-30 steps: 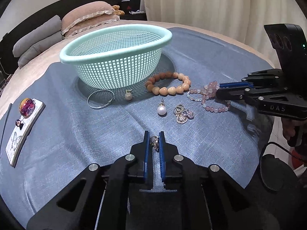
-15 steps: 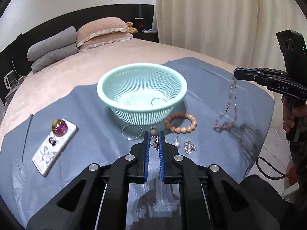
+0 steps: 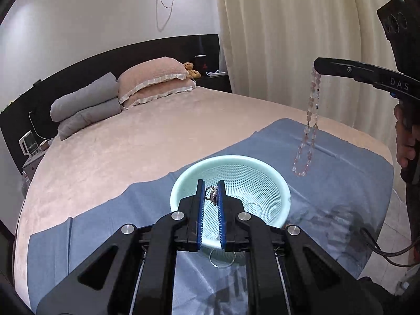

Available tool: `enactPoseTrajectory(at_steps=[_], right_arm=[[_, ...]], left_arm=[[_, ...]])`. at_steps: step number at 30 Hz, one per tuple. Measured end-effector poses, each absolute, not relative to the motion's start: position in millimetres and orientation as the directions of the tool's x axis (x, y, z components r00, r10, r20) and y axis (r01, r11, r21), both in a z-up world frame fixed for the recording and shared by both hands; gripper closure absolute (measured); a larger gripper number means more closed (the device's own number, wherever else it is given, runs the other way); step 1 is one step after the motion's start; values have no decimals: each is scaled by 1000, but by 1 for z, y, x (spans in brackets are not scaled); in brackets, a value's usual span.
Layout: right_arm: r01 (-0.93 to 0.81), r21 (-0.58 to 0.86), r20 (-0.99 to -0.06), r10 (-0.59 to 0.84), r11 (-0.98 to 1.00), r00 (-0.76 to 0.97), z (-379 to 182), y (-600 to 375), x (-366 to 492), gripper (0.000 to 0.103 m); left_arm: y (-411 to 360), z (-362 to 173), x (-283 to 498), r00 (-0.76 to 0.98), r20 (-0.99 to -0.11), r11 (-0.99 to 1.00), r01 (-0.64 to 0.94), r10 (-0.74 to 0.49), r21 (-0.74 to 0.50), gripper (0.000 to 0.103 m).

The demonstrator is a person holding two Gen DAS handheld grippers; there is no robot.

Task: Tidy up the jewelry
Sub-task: 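Lift both items over the green basket and open both grippers, then grasp the orange bead bracelet with the right gripper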

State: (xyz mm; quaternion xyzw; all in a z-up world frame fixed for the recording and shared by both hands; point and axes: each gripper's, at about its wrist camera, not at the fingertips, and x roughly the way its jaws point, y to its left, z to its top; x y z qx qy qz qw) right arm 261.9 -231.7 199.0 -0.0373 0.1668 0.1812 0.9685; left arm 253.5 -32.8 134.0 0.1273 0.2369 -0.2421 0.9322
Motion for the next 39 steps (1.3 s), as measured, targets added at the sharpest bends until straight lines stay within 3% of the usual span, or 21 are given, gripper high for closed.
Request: enactPoseTrajectory(at_steps=[5, 15, 30, 32, 34, 36, 38, 39], right_arm=[[-381, -3, -405, 347, 924, 846, 176, -216, 288, 93], [-357, 55, -599, 316, 933, 736, 63, -199, 322, 93], [-355, 55, -667, 299, 933, 683, 33, -187, 321, 93], [-348, 55, -665, 294, 936, 687, 33, -188, 319, 90], [-346, 57, -663, 294, 937, 688, 33, -191, 319, 90], [-344, 58, -659, 295, 937, 692, 35, -194, 318, 86], [-338, 55, -650, 290, 940, 702, 38, -198, 316, 62], [-335, 51, -642, 287, 941, 711, 40, -199, 314, 58]], left_arm=[[-46, 127, 284, 745, -525, 856, 514, -412, 57, 93], [-65, 56, 322, 629, -657, 849, 527, -416, -35, 93], [-72, 32, 324, 588, -701, 847, 529, -404, -44, 92], [-72, 32, 323, 597, -697, 851, 524, -398, -37, 81], [-71, 34, 321, 610, -689, 856, 516, -391, -29, 62], [-69, 35, 319, 613, -685, 859, 511, -393, -35, 54], [-67, 36, 317, 623, -681, 864, 503, -385, -28, 49], [-67, 37, 316, 624, -682, 864, 503, -382, -23, 49]])
